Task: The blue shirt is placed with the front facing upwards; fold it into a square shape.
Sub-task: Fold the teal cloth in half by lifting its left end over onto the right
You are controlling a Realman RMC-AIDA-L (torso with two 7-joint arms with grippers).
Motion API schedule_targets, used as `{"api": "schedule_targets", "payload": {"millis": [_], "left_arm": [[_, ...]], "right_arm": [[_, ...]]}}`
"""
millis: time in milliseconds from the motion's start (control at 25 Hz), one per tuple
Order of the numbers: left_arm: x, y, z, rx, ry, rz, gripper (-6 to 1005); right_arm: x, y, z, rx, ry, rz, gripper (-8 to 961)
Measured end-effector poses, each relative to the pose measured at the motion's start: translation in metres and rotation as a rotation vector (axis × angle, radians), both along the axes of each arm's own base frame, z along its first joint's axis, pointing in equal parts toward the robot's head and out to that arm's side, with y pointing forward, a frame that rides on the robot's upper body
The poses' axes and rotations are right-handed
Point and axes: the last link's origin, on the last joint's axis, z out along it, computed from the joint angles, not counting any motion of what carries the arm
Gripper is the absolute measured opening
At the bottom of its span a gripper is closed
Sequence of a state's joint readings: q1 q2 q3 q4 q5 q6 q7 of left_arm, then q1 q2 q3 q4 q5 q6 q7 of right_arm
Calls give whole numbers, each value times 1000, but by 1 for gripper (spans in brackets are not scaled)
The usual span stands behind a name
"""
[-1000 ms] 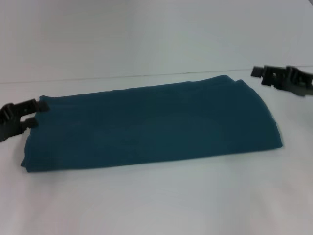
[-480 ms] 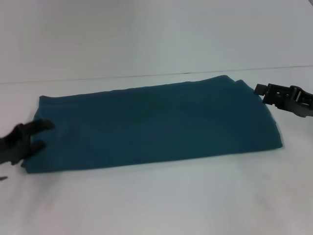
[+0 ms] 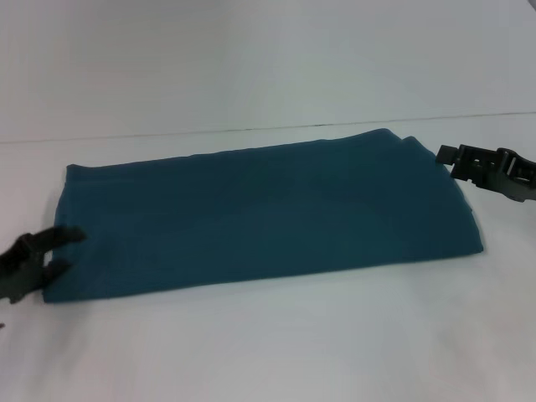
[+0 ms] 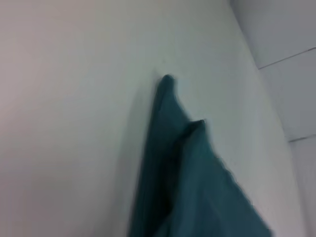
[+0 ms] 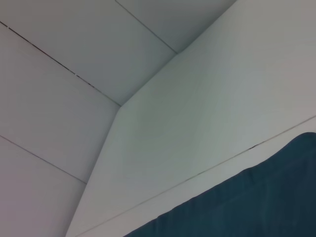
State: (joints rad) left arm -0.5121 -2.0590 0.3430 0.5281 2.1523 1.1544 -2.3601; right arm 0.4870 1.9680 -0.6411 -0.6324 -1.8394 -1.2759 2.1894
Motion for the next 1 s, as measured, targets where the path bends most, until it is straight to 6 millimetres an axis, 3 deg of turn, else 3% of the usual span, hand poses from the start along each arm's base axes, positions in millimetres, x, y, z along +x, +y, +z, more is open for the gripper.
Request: {"api": "schedule_targets", "payload": {"millis": [200,680,1000], "left_arm": [[5,-11,12,15,-61,-61,721],[-6,-16,-9,-18,0,8,720],[13,3,26,60,-27,-74,720]], "right_arm": [[0,0,-1,0,3,0,626],[-2,1,-2,-4,1,6,626],[0,-2,-3,-7,4,2,625]]}}
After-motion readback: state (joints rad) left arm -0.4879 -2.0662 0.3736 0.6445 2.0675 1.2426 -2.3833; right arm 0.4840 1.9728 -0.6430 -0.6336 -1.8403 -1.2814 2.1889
